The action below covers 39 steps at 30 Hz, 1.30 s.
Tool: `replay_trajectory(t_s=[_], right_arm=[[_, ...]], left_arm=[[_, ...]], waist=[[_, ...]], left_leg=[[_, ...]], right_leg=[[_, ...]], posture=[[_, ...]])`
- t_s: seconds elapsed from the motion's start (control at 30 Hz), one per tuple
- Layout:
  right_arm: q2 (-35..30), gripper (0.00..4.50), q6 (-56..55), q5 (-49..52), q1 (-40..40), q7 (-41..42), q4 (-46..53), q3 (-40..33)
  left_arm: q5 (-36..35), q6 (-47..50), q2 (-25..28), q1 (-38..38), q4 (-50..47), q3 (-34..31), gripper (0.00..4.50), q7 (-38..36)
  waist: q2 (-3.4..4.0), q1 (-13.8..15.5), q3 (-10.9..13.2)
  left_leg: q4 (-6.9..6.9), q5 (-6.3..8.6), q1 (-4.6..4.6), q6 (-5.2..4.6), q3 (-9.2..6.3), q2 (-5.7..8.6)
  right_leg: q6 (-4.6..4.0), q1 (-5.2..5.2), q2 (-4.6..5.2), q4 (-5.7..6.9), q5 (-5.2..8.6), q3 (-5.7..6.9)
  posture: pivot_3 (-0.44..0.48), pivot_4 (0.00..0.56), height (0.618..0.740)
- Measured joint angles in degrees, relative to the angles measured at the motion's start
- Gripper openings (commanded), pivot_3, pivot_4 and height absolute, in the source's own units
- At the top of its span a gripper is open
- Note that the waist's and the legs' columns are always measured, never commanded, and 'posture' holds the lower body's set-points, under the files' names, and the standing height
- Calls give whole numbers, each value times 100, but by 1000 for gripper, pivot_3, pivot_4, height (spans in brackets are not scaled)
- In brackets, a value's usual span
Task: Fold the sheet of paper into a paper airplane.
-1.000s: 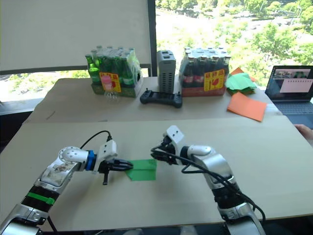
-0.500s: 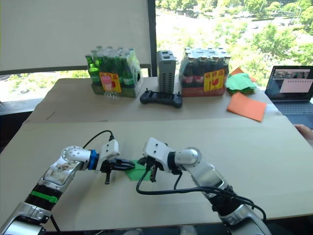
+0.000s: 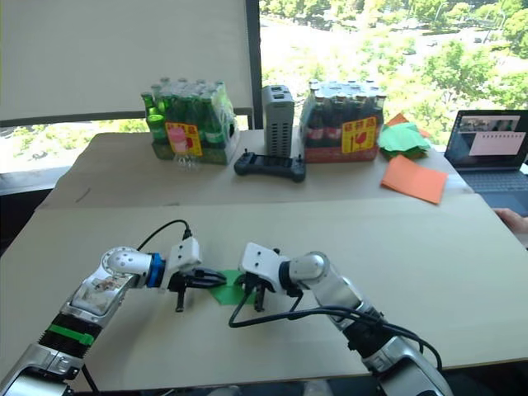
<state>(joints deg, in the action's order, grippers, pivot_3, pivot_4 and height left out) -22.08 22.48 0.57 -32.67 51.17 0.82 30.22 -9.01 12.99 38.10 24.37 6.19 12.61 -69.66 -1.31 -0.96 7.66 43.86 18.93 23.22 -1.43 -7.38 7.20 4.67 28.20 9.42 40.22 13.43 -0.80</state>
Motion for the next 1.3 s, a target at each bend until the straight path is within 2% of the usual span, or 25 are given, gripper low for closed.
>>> replay_trajectory(t_s=[0.5,1.1,1.3], right_arm=[[-170,8,178,-165,41,86,152,-7],[-1048,8,700,-86,713,158,1094,-538],[-1117,8,791,95,820,174,1214,-710]], left_arm=[[76,-130,0,-2,15,56,306,53],[95,-281,-1,56,138,120,306,44],[97,-285,-3,95,170,134,306,32]], waist=[[0,16,-16],[-4,41,-29],[-5,60,-30]], left_leg=[[1,0,-5,0,0,1],[1,1,-9,-1,0,1],[2,1,-7,-2,0,1]], right_leg=[[0,-7,1,-1,0,0],[0,-15,3,-4,0,0],[1,-16,3,-8,0,0]], posture=[[0,150,675],[0,150,675],[0,150,675]])
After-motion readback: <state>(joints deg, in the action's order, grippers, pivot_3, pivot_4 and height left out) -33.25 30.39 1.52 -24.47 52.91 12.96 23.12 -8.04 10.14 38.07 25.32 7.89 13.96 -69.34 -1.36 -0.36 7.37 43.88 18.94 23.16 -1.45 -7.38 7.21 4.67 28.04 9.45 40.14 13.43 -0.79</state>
